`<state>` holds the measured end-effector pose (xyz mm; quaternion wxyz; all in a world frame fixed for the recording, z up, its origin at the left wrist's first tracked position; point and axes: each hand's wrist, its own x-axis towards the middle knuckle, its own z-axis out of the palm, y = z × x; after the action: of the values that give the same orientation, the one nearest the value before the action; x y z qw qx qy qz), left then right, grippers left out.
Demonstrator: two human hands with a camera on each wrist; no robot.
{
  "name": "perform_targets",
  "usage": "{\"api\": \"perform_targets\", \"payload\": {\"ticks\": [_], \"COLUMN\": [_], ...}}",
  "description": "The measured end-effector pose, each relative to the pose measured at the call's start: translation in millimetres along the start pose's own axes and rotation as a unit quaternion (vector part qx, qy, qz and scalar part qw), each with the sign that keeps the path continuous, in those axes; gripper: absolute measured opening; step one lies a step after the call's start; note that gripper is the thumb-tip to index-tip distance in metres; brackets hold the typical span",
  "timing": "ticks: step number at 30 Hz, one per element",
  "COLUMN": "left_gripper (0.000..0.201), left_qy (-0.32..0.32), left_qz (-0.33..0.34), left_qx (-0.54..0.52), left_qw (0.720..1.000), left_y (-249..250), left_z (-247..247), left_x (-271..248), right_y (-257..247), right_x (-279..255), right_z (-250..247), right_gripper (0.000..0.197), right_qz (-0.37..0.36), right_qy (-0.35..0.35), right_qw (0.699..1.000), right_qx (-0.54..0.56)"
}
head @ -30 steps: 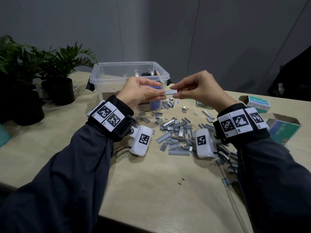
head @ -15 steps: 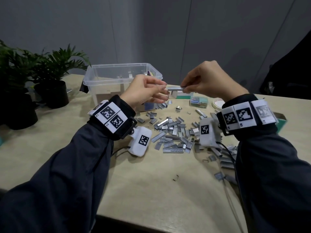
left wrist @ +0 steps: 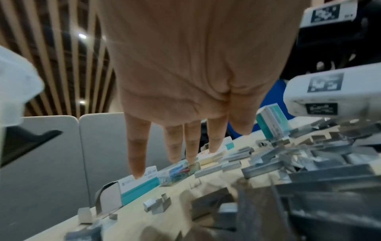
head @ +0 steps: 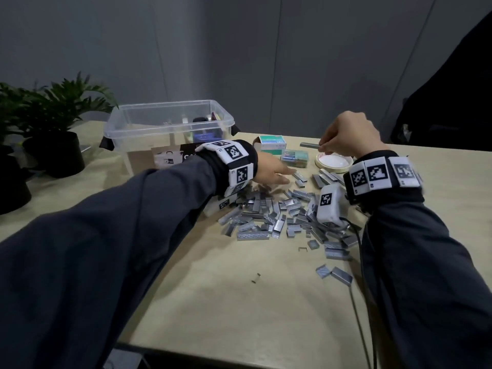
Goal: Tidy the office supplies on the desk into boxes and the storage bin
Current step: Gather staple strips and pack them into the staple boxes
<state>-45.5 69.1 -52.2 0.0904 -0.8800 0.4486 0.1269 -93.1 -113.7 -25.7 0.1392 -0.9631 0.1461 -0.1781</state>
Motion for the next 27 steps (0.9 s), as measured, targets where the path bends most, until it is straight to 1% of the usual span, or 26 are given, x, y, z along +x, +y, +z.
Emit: {"api": "perform_targets", "payload": {"ticks": [3,6,9,10,16,20,21,22,24,25,26,27], "left_gripper": [0.059,0.069,0.082,0.084,0.086,0.094,0.100,0.111,0.140,0.144,0.132,0.115], "left_qy": [-0.047,-0.084,-0.136,-0.147,-0.152,-0.151,-0.155,-0.164,-0.189,-0.192,-0.189,-0.181], "left_qz": [-0.021,-0.053,-0.058,-0.059,-0.076,-0.075,-0.070,-0.055,-0.019,-0.017,-0.032,-0.044], "left_qx": [0.015,-0.006,-0.018,-0.009,0.036,0.049,0.055,0.057,0.067,0.061,0.045,0.033], "left_qw": [0.999,0.995,0.989,0.987,0.985,0.984,0.984,0.983,0.980,0.979,0.980,0.982], "left_y": [12.5,22.0,26.7,28.6,30.2,21.0,18.3,14.2,4.6,0.5,-2.3,-4.9], "left_z": [-3.8,-7.1,-9.5,-9.5,-7.2,-0.3,2.8,6.3,10.8,11.5,12.9,13.8], "left_x": [3.4,4.3,4.7,4.6,-0.7,-12.7,-18.3,-23.2,-31.7,-36.3,-40.3,-44.2], "right_y": [2.3,2.4,1.6,1.5,0.2,-11.4,-16.9,-23.5,-37.2,-42.9,-47.5,-50.6], "right_x": [0.3,-0.6,-1.5,-1.7,-2.1,-4.3,-5.4,-6.5,-7.6,-7.2,-6.4,-5.1], "right_z": [-1.8,-5.2,-7.9,-8.7,-9.5,-4.2,1.2,8.0,21.0,25.9,29.9,32.7], "right_gripper": [0.008,0.009,0.010,0.009,0.007,0.008,0.010,0.015,0.022,0.025,0.026,0.025], "right_qz": [0.009,0.011,0.011,0.010,0.003,0.001,-0.002,-0.005,-0.018,-0.022,-0.023,-0.021], "right_qy": [-0.002,0.004,0.010,0.012,0.006,-0.029,-0.042,-0.052,-0.065,-0.071,-0.078,-0.083], "right_qw": [1.000,1.000,0.999,0.999,0.999,0.999,0.999,0.999,0.997,0.996,0.995,0.994], "right_qx": [0.014,0.029,0.039,0.042,0.044,0.034,0.023,0.007,-0.032,-0.047,-0.059,-0.068]}}
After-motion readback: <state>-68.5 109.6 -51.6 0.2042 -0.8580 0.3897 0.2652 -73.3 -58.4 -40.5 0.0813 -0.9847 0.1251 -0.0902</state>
